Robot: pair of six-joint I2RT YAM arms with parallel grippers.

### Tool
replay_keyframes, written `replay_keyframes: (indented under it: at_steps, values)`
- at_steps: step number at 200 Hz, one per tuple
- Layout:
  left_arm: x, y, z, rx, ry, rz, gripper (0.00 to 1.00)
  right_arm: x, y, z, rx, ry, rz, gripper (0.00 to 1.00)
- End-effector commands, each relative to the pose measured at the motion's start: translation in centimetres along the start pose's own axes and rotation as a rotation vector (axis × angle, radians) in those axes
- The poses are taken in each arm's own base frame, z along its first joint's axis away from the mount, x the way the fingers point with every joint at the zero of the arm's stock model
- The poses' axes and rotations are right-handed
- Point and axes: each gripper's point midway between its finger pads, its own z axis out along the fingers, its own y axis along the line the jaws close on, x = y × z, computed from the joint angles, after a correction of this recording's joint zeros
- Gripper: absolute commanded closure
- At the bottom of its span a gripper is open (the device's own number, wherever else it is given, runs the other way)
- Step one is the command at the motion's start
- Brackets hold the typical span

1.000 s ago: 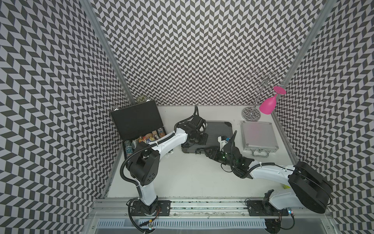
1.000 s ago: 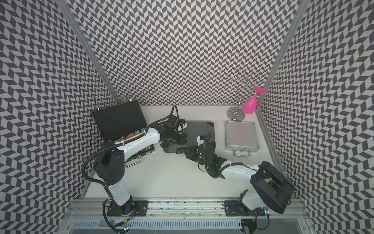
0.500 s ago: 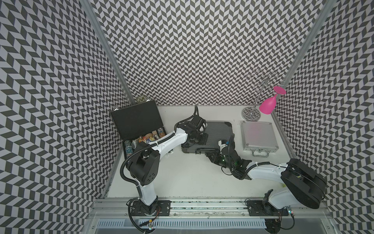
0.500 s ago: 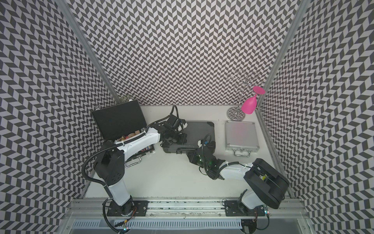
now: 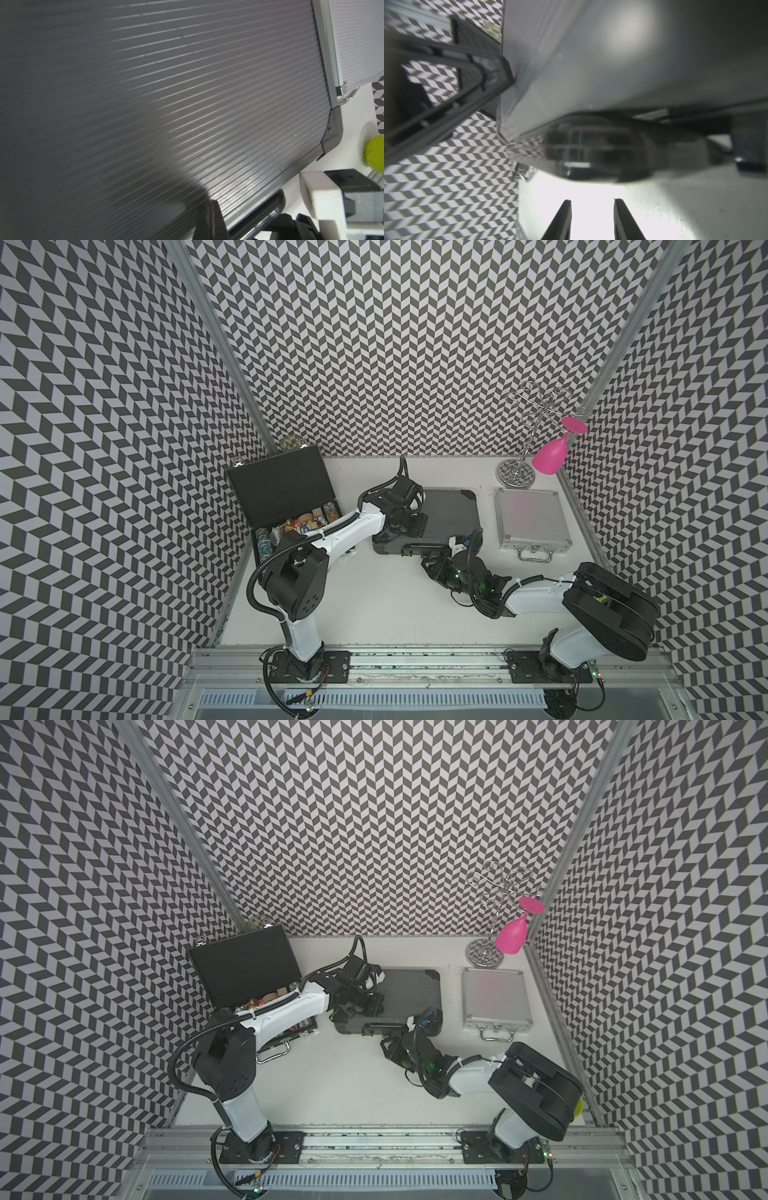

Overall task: Close the poker set cases
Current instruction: Fasten the fastener on the poker set case.

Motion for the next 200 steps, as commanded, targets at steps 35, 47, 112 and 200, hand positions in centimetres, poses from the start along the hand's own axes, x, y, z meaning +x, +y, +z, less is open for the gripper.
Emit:
replay_keyframes:
  at_steps: [35,47,112,200]
  values:
    - [5.3,2.7,2.9,-0.094,0.193,-0.032,1.00,-0.1,-4.0,-0.4,0.147,-0.062,0.248,0.68]
    - [5.3,2.8,2.9,-0.097,0.193,-0.030,1.00,-0.2,-4.2,-1.0,0.153,-0.081,0.258,0.70]
    - [4.8,2.8,3.2,-0.088,0.187,-0.041,1.00,0.7,-3.5,-1.9,0.086,-0.098,0.315,0.71]
    - [4.9,2.9,3.4,-0.089,0.191,-0.034,1.00,0.9,-2.1,-0.8,-0.050,-0.150,0.572,0.71]
